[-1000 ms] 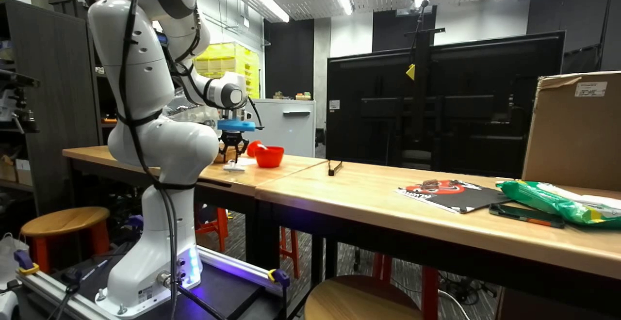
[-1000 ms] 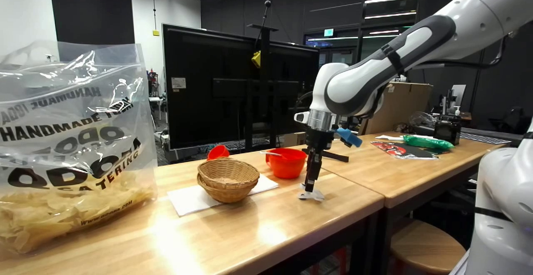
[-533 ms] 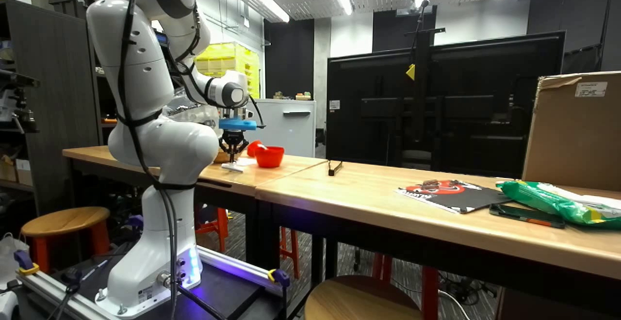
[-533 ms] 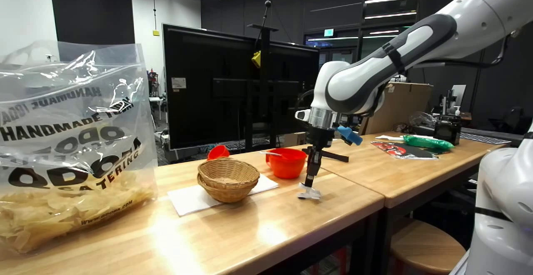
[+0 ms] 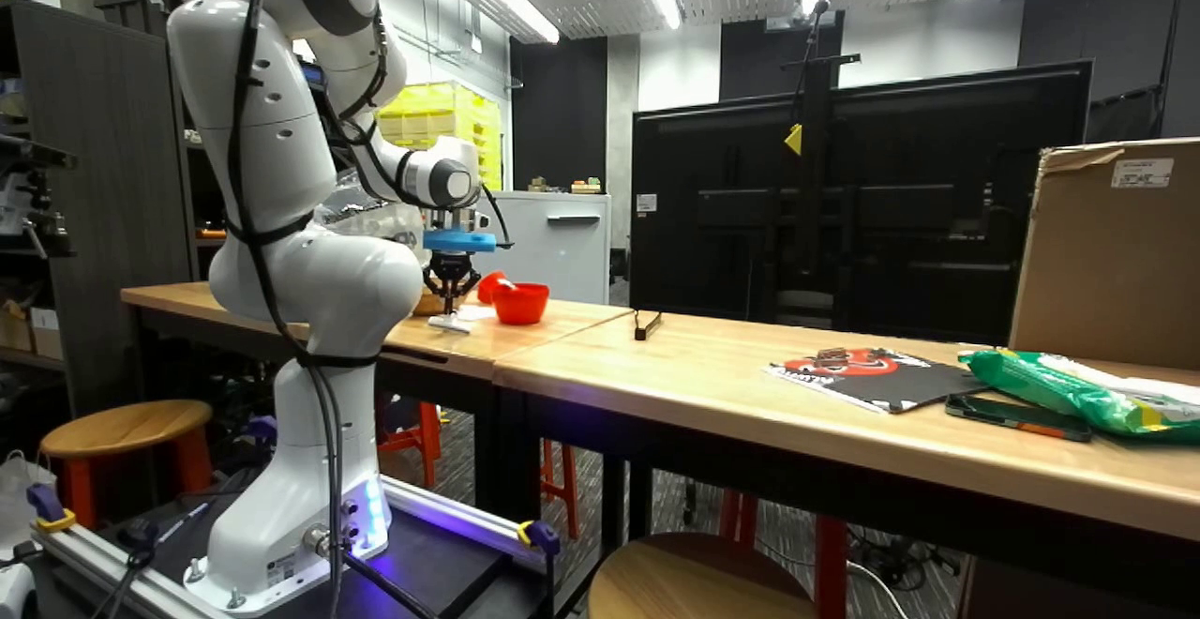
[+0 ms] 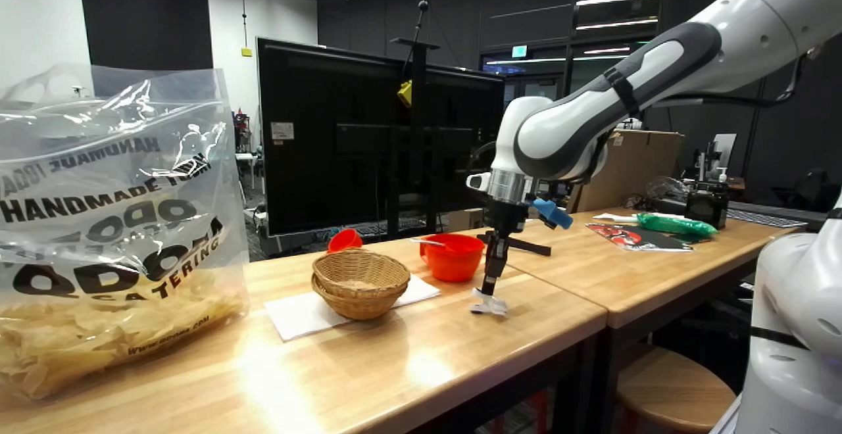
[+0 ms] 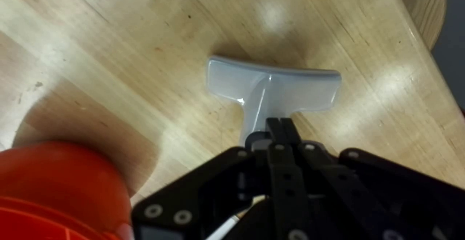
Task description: Move the white clip to the right
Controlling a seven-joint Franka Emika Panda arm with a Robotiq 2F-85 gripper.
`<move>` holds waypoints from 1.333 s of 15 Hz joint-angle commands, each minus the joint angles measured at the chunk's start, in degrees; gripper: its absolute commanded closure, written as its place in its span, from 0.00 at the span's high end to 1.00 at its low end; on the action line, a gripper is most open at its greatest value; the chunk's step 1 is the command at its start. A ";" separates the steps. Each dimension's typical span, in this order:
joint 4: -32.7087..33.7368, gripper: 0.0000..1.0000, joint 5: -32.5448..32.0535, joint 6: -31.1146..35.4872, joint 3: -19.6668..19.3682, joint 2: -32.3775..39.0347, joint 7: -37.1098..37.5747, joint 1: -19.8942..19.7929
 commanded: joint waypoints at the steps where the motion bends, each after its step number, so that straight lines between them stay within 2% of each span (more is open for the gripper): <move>1: -0.67 0.00 -1.47 -0.31 0.86 -1.39 1.30 -1.12; 11: -1.95 0.00 -6.21 -0.49 2.90 -4.41 7.42 -1.54; 12: -2.08 0.05 -6.68 -0.72 3.09 -4.67 7.86 -1.56; 14: -2.32 0.08 -7.09 -0.92 3.14 -5.09 8.35 -1.42; 15: -2.41 0.30 -7.12 -1.01 3.17 -5.27 8.56 -1.38; 17: -2.50 0.33 -7.31 -1.03 3.26 -5.63 8.99 -1.45; 20: -2.55 0.50 -8.27 -1.24 3.66 -6.39 10.24 -1.85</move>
